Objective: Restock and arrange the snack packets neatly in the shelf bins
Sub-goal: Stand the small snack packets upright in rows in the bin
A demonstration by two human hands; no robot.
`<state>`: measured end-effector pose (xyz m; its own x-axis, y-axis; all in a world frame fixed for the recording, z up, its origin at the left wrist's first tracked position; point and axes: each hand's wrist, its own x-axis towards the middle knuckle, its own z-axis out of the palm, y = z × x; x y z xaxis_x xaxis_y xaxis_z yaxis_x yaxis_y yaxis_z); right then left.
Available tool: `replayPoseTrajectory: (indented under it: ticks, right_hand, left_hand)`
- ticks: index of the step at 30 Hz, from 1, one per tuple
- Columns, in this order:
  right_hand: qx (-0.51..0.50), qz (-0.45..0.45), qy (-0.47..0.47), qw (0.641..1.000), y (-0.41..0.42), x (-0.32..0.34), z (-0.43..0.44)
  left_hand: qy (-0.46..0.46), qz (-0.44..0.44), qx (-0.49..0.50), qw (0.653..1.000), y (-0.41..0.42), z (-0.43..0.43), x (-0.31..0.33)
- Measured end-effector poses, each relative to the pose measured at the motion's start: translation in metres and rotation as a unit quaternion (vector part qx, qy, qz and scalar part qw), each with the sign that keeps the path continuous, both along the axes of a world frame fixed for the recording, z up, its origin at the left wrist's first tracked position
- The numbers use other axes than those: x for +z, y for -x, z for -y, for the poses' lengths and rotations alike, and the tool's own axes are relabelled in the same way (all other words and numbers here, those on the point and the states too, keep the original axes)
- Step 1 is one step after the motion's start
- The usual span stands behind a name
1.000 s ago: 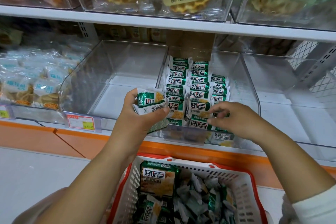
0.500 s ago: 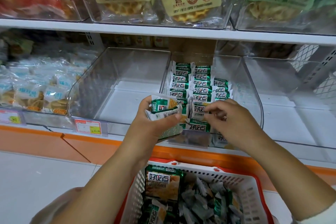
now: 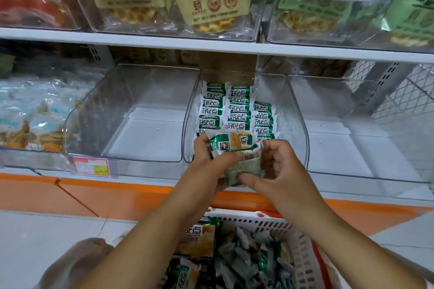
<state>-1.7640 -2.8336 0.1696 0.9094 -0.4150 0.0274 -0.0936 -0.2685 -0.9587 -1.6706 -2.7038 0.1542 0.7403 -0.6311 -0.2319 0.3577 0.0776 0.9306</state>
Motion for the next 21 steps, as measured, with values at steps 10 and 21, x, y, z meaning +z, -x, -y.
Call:
replayPoseTrajectory:
  ticks: [10, 21]
  right_hand:
    - [0.061, 0.019, 0.200, 0.978, 0.008, -0.003, 0.008]
    - [0.066, -0.027, -0.047, 0.996, 0.004, 0.005, 0.015]
  left_hand:
    - [-0.012, 0.007, 0.058, 0.998, -0.005, -0.007, 0.004]
    - [0.016, 0.039, 0.056, 0.998, -0.008, -0.014, 0.013]
